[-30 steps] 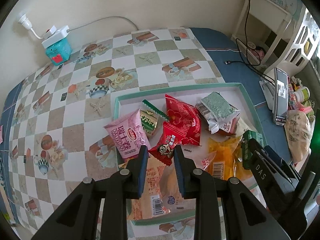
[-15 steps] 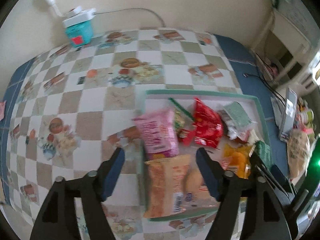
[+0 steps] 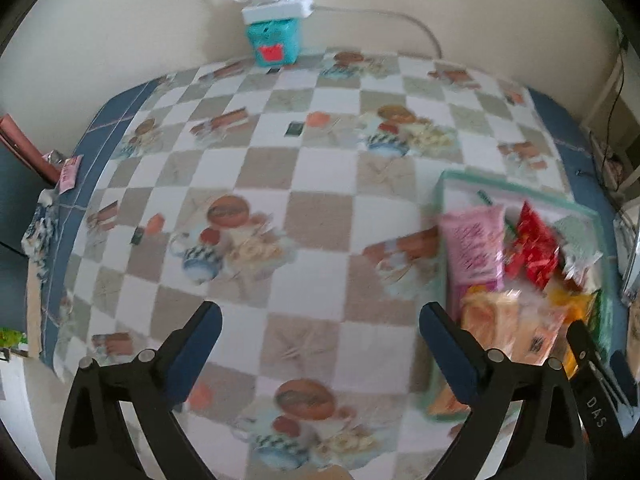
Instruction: Organize snacks
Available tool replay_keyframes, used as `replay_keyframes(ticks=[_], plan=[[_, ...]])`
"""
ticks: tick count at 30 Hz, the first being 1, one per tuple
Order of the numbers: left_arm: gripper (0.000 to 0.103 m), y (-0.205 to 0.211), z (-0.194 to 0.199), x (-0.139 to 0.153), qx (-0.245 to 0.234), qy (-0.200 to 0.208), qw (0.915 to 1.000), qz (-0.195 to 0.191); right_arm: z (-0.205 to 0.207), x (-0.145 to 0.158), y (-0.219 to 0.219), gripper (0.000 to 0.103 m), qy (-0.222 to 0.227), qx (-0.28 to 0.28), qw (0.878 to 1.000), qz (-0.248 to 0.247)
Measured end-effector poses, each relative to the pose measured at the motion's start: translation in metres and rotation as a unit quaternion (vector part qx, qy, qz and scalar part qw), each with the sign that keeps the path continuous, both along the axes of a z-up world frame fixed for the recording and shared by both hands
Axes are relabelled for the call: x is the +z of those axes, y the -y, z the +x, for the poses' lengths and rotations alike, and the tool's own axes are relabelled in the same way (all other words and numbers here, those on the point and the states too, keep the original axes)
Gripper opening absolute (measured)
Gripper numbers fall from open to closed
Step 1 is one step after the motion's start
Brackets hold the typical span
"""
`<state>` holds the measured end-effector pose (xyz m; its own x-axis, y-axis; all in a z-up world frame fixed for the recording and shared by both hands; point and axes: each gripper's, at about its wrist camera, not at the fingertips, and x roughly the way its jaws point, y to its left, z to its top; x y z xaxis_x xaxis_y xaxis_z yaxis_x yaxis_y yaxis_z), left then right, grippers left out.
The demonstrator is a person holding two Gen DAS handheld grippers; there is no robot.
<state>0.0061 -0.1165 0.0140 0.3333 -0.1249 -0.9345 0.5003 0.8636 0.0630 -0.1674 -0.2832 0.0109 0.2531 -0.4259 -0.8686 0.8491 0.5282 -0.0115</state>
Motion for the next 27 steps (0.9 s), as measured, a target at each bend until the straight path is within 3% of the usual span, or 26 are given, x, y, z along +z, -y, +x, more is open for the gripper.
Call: replay_keyframes(ticks=[7,14,27], plan=[[0.099,-0.033,0.001,0.004,0.014,-0.007,0.9999,-0.001,0.014,0.001,-0.034,0.103,-0.024,0.034,0.999,0.004],[0.099,-0.054,-0.012,0.016,0.004,0.011,0.9999,-0.001,0.012,0.005,-0.054,0.103,-0.030,0.050,0.998,0.006],[0.099,-0.084,-0.030,0.007,-0.001,0.021,0.9996,0.017,0.006,0.011,-0.078,0.103,-0.028,0.068,0.997,-0.007]])
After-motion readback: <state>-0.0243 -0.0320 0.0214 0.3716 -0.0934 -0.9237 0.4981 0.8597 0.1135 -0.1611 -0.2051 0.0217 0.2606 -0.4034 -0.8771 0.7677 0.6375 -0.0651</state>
